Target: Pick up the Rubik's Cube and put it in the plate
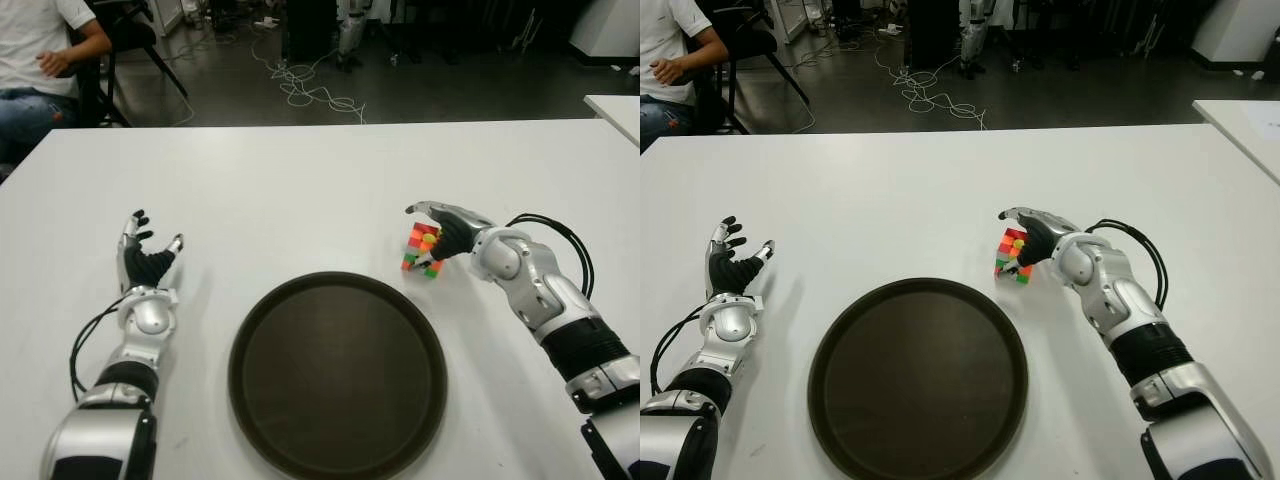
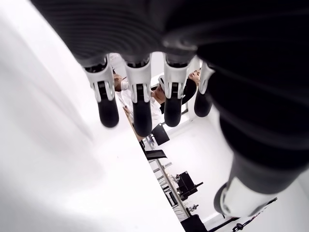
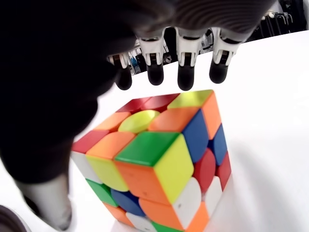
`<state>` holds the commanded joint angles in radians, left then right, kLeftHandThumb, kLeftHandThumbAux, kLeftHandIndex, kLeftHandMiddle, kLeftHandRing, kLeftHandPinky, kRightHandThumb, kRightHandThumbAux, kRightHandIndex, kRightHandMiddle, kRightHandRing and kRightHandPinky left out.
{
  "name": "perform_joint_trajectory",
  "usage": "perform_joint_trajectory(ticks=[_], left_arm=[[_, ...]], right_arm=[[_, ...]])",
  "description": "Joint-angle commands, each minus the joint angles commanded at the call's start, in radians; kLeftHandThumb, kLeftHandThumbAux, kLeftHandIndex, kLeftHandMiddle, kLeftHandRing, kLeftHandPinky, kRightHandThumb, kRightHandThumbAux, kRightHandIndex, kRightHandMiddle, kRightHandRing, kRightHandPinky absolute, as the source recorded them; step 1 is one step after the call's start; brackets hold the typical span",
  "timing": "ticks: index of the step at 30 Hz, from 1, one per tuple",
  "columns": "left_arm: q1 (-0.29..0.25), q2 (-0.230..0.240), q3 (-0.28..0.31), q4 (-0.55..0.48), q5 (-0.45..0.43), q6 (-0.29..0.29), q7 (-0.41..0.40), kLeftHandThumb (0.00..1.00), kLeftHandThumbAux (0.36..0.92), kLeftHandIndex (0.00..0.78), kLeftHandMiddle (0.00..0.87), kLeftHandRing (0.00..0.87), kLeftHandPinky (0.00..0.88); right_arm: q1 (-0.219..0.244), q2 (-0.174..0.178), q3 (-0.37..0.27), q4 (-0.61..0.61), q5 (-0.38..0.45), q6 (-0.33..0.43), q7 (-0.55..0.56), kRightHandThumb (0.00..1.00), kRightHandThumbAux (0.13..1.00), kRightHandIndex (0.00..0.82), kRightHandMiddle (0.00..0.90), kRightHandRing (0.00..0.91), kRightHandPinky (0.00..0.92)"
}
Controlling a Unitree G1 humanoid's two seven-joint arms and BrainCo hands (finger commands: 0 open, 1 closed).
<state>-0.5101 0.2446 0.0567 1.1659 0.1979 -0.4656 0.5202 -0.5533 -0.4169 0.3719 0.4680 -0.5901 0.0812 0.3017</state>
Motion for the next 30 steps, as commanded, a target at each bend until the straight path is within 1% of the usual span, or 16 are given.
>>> perform_joint_trajectory(ticks=[3,6,14,19,24,30], left_arm=[[0.0,0.0,0.001,0.001,-0.001,-0.004,-0.002,0.098,0.748,0.113,0.195,0.203,0.206],[0.0,0.0,0.004,0.002,-0.005,-0.008,-0.005,0.104,0.751,0.113,0.185,0.198,0.227],[0.0,0.003,0.0,0.005,0.002,-0.001,0.004,0.108,0.745,0.109,0.16,0.167,0.171],[0.002,0.004,0.002,0.005,0.0,-0.002,-0.001,0.1,0.735,0.104,0.156,0.167,0.182],[0.002,0.005,-0.001,0.005,0.004,-0.005,0.001,0.077,0.745,0.103,0.159,0.163,0.171],[0.006,0.005,0.002,0.001,0.0,-0.017,-0.002,0.085,0.769,0.115,0.172,0.185,0.211]], right_arm=[[0.0,0.003,-0.001,0.002,0.001,0.004,-0.003,0.0,0.783,0.036,0.082,0.076,0.057],[0.0,0.005,0.001,0.003,-0.002,0.011,-0.005,0.0,0.779,0.035,0.083,0.079,0.059],[-0.004,0.008,0.008,0.007,-0.01,0.027,-0.003,0.0,0.754,0.032,0.082,0.078,0.049],[-0.005,0.013,0.01,0.033,-0.008,0.019,-0.021,0.0,0.759,0.034,0.087,0.079,0.061],[-0.006,0.016,0.015,0.053,-0.01,0.013,-0.038,0.0,0.763,0.036,0.089,0.079,0.065],[0.003,0.016,0.011,0.056,-0.003,0.005,-0.056,0.0,0.764,0.041,0.091,0.084,0.057]])
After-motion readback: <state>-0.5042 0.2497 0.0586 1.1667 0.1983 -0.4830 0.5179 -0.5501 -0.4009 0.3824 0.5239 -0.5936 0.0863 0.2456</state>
